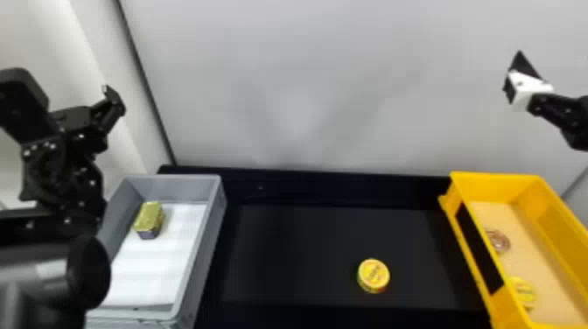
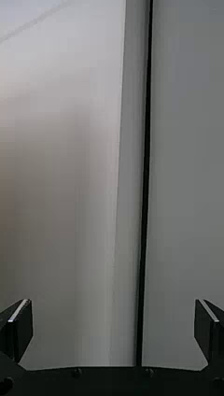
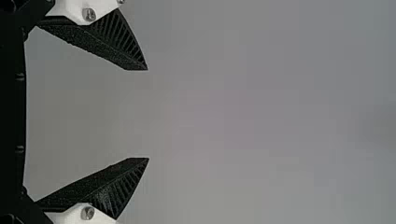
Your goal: Pick up the round yellow can and place it in the yellow rectangular box
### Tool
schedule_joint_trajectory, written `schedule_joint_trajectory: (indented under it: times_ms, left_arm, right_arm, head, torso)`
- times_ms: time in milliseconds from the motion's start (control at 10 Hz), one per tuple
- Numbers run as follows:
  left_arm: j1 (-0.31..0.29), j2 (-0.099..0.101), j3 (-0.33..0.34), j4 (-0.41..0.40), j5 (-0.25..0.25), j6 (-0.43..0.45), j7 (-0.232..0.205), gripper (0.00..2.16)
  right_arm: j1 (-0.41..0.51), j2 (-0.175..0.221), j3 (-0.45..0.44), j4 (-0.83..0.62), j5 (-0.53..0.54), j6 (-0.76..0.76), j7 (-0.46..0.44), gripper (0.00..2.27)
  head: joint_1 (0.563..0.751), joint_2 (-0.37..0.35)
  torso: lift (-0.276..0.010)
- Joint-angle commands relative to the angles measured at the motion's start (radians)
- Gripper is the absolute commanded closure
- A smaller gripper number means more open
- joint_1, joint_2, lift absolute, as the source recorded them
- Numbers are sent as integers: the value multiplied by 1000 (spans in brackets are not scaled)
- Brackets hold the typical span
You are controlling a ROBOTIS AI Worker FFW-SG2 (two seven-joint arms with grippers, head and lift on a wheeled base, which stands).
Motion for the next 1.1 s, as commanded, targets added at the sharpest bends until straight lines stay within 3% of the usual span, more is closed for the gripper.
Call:
schedule_joint_trajectory:
  times_ms: [0, 200, 300, 500, 600, 700, 800, 900, 1000]
  left_arm:
    - [-15, -3, -28, -119, -85, 173, -24, 1]
    - [-34, -3, -53, -211, -157, 299, -36, -1]
    - [-43, -3, -56, -220, -178, 328, -36, -1]
    - [-52, -3, -85, -246, -270, 379, 10, -1]
    - [-63, -3, -100, -265, -329, 431, 12, 1]
    - [-63, -3, -103, -265, -339, 428, 9, 16]
    - [-72, -3, -96, -265, -345, 436, -37, 7]
    - [-44, -3, -71, -254, -292, 348, -33, -2]
    - [-47, -3, -70, -254, -295, 365, -33, -2]
  right_arm:
    - [-6, -8, -27, -38, 74, 64, 5, 98]
    - [-19, -8, -38, -58, 115, 84, 25, 99]
    - [-31, -9, -34, -69, 144, 100, 48, 101]
    - [-60, -6, -15, -95, 195, 172, 69, 110]
    - [-66, -5, -11, -95, 195, 184, 71, 110]
    - [-71, -6, -3, -95, 198, 190, 68, 110]
    - [-57, -8, -15, -88, 197, 123, 94, 76]
    - [-52, -6, -27, -75, 170, 98, 91, 62]
    - [-49, -6, -35, -84, 167, 117, 89, 68]
  head:
    - [694, 14]
    - [694, 14]
    - [694, 14]
    - [694, 14]
    - [694, 14]
    - [694, 14]
    - [694, 14]
    - [694, 14]
    - [694, 14]
  torso:
    - [-61]
    - [-61]
    - [-61]
    - [-61]
    - [-61]
    - [-61]
    - [-61]
    - [-61]
    - [-61]
